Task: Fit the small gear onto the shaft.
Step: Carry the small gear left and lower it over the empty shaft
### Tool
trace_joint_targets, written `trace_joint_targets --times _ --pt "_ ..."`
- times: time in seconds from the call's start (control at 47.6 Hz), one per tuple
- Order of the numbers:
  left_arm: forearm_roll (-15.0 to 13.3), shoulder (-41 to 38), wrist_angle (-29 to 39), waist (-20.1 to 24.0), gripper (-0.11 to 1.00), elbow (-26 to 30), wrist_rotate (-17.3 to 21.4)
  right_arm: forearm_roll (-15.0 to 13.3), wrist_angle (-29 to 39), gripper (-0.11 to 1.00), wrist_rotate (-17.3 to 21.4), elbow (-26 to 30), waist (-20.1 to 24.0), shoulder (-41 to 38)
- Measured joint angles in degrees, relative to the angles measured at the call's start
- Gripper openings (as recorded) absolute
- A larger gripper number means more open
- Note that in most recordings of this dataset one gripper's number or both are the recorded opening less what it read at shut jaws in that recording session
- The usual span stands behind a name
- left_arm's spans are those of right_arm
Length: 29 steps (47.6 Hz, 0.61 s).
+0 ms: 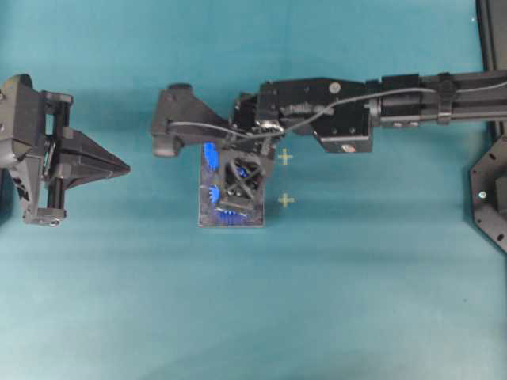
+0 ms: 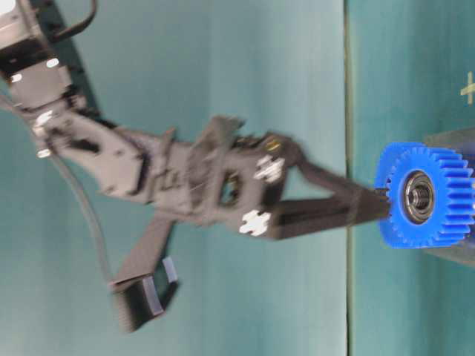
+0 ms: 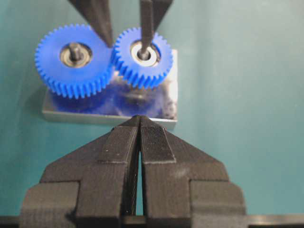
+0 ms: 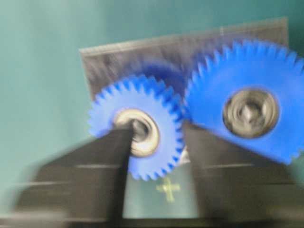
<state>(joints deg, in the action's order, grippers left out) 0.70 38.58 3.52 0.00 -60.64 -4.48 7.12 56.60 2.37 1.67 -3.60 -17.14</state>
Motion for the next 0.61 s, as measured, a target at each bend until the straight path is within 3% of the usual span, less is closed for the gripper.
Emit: trace_joint_targets --times 0.105,0.189,0.61 --pt "0.00 0.09 0.00 0.00 0.00 0.09 0.00 0.00 0.97 0.05 -0.53 1.23 0.18 -0.53" --pt "0.00 0.26 0.00 0.00 0.00 0.00 0.00 0.00 1.93 -0.01 -0.62 1.67 0.18 -2.02" --pt "0.00 0.88 0.00 0.00 0.00 -1.49 -0.18 0.18 1.49 -0.02 0.26 1.05 -0.97 -3.87"
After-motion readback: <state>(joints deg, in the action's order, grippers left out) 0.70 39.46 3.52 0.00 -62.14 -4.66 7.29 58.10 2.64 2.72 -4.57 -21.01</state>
